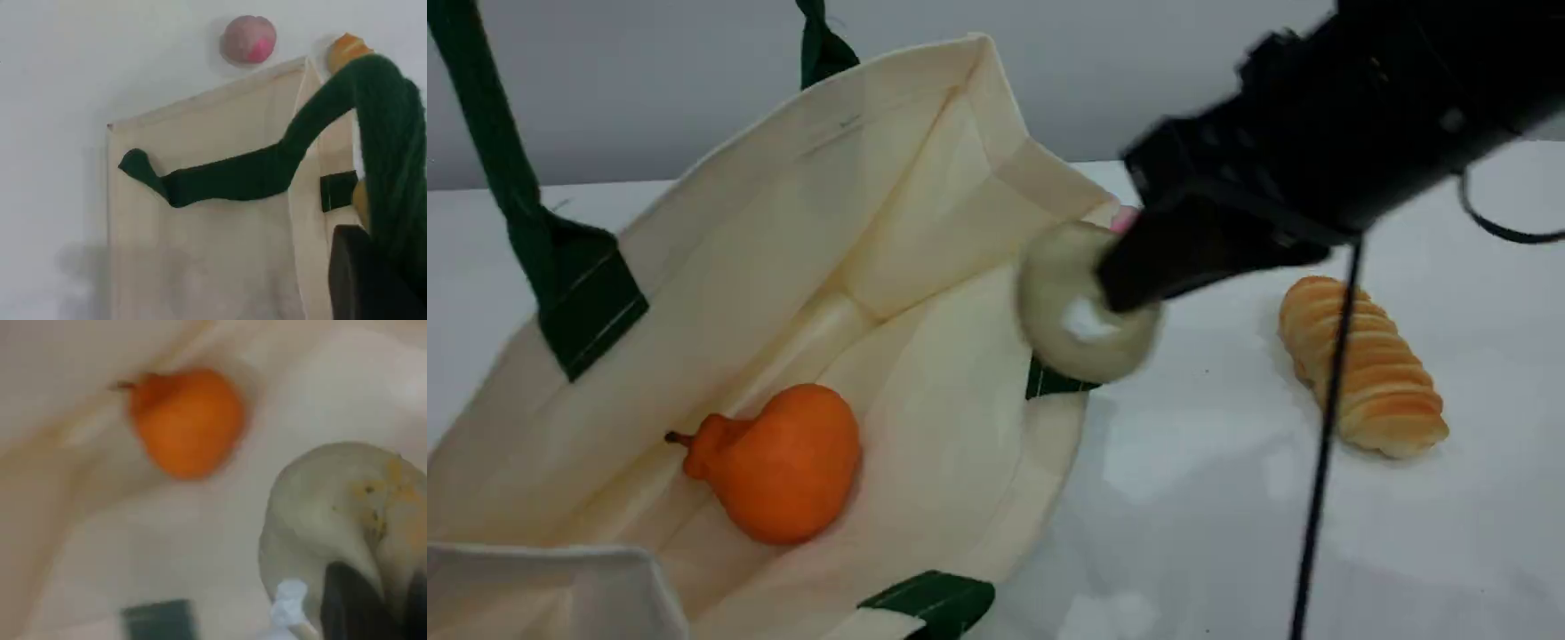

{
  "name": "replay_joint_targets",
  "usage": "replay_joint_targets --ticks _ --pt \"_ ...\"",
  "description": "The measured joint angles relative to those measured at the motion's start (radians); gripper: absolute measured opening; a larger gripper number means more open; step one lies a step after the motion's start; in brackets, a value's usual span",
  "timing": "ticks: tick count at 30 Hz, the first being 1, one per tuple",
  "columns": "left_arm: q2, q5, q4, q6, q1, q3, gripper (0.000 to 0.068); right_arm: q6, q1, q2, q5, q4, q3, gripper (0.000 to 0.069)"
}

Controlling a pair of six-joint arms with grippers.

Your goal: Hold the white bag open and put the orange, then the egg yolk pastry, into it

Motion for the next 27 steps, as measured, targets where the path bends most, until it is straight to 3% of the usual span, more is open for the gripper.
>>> replay_joint_targets --ticks 6,13,27 --pt "0.0 0.002 -0.008 -0.006 0.0 0.0 0.0071 -0.118 0.111 0.012 -0.047 0.145 -0.034 0.0077" --pt "0.0 0.002 -0.008 -0.007 0.0 0.0 0.0071 -0.154 0.195 0.104 -0.107 0.221 -0.117 0.0077" --pt "0.0 0.002 -0.108 0.03 0.0 0.0 0.0071 -0.157 0.248 0.357 -0.108 0.222 -0.276 0.0076"
